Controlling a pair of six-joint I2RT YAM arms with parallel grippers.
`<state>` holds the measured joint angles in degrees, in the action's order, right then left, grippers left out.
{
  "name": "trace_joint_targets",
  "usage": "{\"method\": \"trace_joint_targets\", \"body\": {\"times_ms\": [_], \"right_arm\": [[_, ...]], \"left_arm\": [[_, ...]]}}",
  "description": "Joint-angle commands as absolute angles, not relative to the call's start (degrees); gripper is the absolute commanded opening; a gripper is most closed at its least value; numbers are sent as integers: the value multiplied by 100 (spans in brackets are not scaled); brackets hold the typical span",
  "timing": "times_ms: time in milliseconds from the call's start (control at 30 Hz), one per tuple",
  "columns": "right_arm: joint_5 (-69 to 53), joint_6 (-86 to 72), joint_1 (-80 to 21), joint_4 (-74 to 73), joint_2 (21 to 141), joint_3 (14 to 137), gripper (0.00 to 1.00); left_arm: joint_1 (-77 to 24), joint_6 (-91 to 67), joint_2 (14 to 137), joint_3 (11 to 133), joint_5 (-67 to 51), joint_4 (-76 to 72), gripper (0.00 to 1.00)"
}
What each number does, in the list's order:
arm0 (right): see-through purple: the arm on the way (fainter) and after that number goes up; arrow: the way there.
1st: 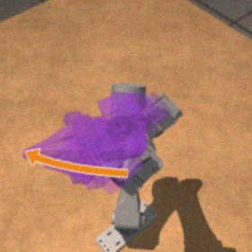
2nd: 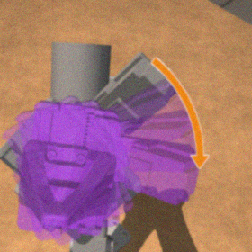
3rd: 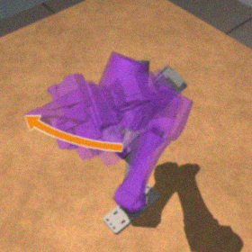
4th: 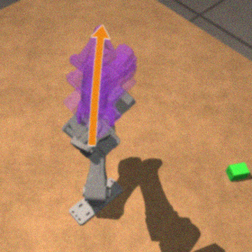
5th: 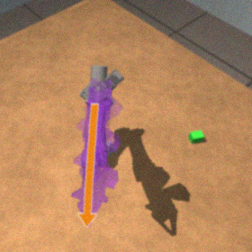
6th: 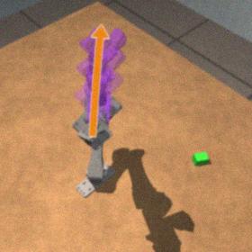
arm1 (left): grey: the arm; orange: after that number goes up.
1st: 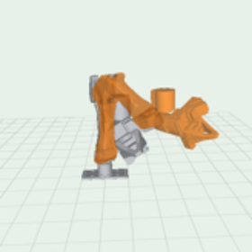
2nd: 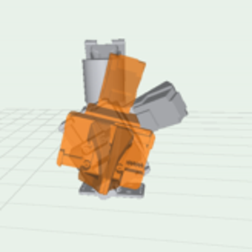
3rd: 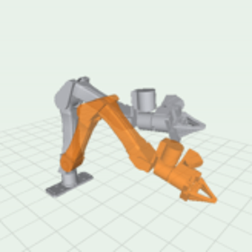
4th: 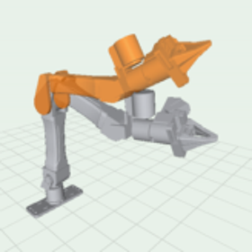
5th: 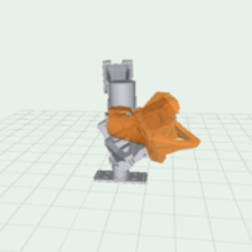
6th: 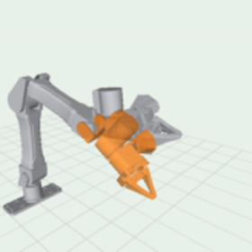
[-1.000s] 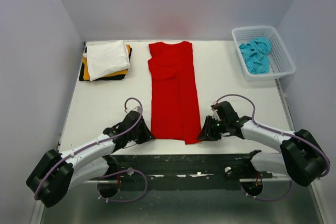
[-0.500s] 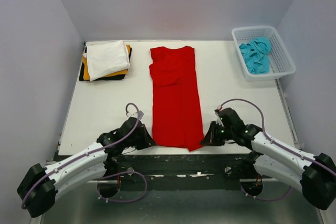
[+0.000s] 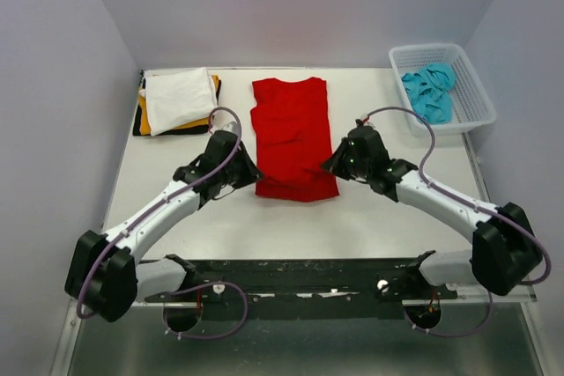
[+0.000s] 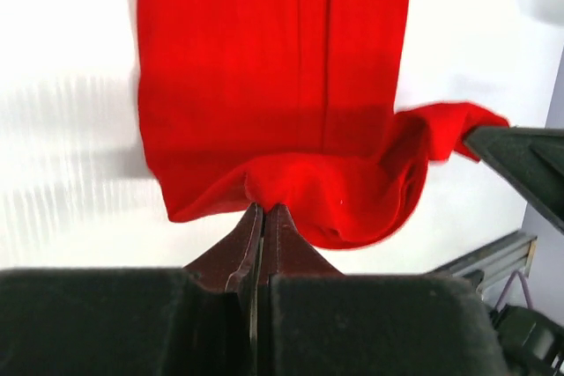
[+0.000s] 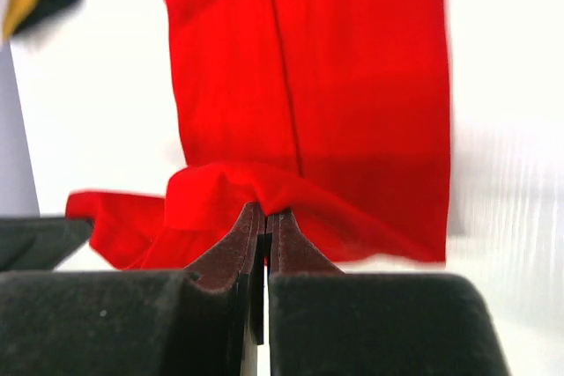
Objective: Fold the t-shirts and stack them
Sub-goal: Fold the folded rectangular tshirt in 1/3 of the way
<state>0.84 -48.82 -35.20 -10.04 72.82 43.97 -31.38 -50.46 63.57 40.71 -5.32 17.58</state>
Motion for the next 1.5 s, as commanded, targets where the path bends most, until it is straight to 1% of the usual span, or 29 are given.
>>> {"method": "trace_joint_targets", "body": {"times_ms": [0, 133, 267, 400, 500, 600, 667, 700, 733, 767, 800, 833, 867, 933, 967, 1000, 1067, 1200, 1300, 1367, 1467], "right_arm": [[735, -4578, -3080, -539, 8275, 5265, 1], [321, -4338, -2722, -94, 9022, 5765, 1], [284, -4058, -2478, 68, 9686, 6328, 1], [64, -3910, -2305, 202, 10220, 6749, 1], [-35, -3870, -2205, 202, 10570, 6987, 1], [-233, -3877, -2123, 197, 10830, 7154, 3], [-316, -3848, -2086, 193, 10976, 7251, 9], [-316, -3811, -2082, 181, 11031, 7316, 16], [-316, -3796, -2066, 121, 11091, 7397, 27], [-308, -3770, -2046, 22, 11128, 7484, 48], [-251, -3752, -2048, 9, 11129, 7569, 61], [-174, -3722, -2046, -205, 11121, 7622, 71], [-107, -3685, -2050, -251, 11070, 7637, 79], [-22, -3618, -2047, -329, 10902, 7577, 95], [-20, -3598, -2048, -355, 10766, 7468, 100], [-29, -3614, -2048, -356, 10628, 7315, 100], [-103, -3664, -2043, -332, 10269, 6844, 100], [-305, -3954, -2051, -123, 9504, 5519, 100], [-842, -4160, -2048, 181, 9205, 4792, 98], [-1146, -4279, -2050, 249, 9176, 4541, 93], [-1324, -4362, -2061, 319, 9209, 4367, 82]], "left_arm": [[-2464, -4461, 7367, 4991, -865, 1559, 0], [-2093, -4251, 8388, 5894, -1286, 1586, 0], [-1863, -4024, 9370, 6809, -1531, 1818, 0], [-1688, -3902, 9970, 7422, -1573, 2118, 0], [-1538, -3865, 10186, 7579, -1555, 2193, 0], [-1436, -3690, 10448, 7772, -1785, 2218, 15], [-1374, -3492, 10672, 8067, -1931, 2417, 28], [-1352, -3489, 10770, 8193, -1966, 2471, 32], [-1330, -3430, 10821, 8260, -2096, 2438, 41], [-1319, -3387, 10837, 8326, -2247, 2408, 49], [-1312, -3347, 10803, 8361, -2271, 2407, 67], [-1317, -3313, 10734, 8355, -2259, 2429, 95], [-1317, -3297, 10603, 8294, -2237, 2440, 98], [-1318, -3312, 10273, 8030, -2169, 2403, 99], [-1318, -3341, 10093, 7817, -2177, 2321, 99], [-1325, -3390, 9849, 7532, -2186, 2268, 99], [-1348, -3498, 9431, 6882, -2205, 2048, 99], [-1402, -3781, 8840, 5700, -2192, 1709, 99], [-1446, -3918, 8682, 5101, -2179, 1499, 99], [-1472, -4016, 8710, 4826, -2248, 1316, 95], [-1524, -4125, 8885, 4642, -2347, 1063, 83]]}}
